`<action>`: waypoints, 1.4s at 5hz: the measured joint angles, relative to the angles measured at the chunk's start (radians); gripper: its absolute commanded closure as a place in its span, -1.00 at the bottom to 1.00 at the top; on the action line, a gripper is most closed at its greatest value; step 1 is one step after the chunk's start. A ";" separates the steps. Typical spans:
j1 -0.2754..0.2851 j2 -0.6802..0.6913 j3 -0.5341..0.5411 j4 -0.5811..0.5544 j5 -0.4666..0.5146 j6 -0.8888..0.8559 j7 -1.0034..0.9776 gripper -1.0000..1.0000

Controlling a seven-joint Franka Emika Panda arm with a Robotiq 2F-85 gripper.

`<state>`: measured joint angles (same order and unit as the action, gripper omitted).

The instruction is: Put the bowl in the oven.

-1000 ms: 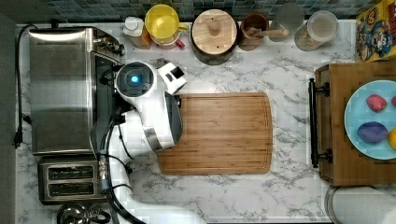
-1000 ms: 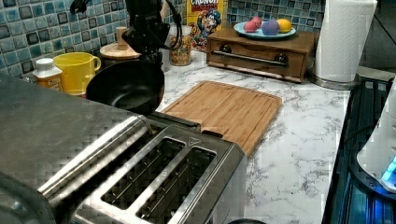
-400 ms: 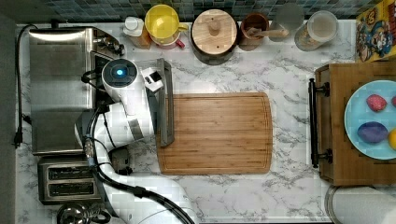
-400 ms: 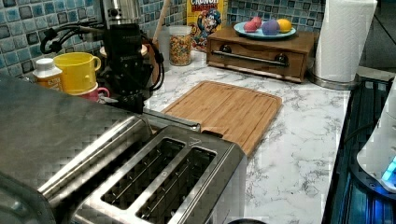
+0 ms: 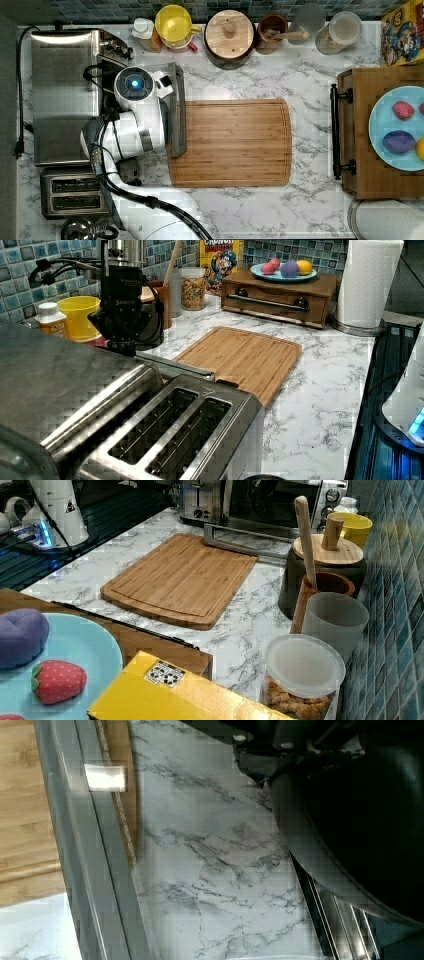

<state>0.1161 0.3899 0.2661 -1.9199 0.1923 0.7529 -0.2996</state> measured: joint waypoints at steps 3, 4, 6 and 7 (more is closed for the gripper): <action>-0.060 0.059 0.109 -0.032 0.210 0.118 -0.062 1.00; -0.057 0.066 0.134 -0.063 0.200 0.162 -0.066 1.00; -0.027 0.067 0.092 -0.069 0.135 0.212 -0.056 0.00; -0.031 0.067 0.100 -0.070 0.199 0.253 -0.055 0.00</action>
<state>0.0852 0.4573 0.3660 -1.9902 0.3909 1.0059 -0.3542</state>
